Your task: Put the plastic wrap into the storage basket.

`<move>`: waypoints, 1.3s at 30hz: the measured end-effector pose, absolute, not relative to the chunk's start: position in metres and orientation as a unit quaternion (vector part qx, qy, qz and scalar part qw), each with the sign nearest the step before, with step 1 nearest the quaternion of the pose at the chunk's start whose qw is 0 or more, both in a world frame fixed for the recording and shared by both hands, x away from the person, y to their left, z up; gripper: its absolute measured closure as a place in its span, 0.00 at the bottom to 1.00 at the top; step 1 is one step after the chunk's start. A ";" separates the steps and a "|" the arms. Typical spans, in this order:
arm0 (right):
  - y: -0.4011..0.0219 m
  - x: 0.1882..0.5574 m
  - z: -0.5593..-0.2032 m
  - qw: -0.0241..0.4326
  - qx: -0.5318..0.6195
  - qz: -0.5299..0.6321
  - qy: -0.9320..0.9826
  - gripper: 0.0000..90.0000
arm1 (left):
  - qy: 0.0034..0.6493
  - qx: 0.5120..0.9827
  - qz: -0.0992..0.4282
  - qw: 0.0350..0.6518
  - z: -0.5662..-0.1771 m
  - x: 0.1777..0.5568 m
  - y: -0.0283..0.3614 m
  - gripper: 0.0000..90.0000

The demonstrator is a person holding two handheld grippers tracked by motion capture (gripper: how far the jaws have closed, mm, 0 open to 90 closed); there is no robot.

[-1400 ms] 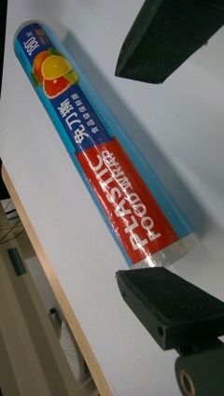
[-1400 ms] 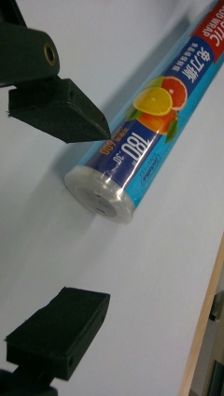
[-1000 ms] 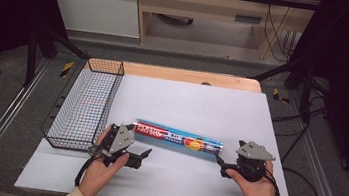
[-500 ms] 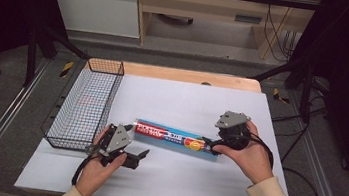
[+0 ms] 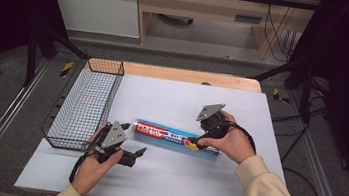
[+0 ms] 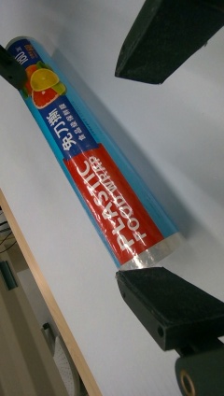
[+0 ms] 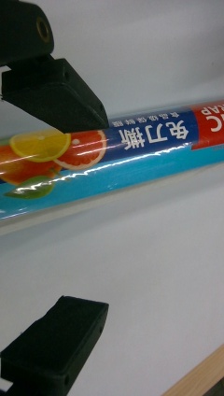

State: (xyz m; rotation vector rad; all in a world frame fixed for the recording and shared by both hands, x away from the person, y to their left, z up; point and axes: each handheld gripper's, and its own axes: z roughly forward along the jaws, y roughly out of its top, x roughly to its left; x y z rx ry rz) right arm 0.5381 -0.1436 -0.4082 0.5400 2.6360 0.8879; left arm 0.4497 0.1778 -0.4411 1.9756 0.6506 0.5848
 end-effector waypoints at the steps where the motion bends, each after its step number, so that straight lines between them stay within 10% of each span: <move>1: -0.138 0.540 -0.415 0.143 0.178 0.305 0.925 0.13 | 0.267 0.805 0.237 0.473 -0.441 0.450 0.179 0.04; 39: -0.120 0.540 -0.453 0.107 0.123 0.211 0.964 0.34 | 0.250 0.819 0.226 0.465 -0.439 0.450 0.176 0.05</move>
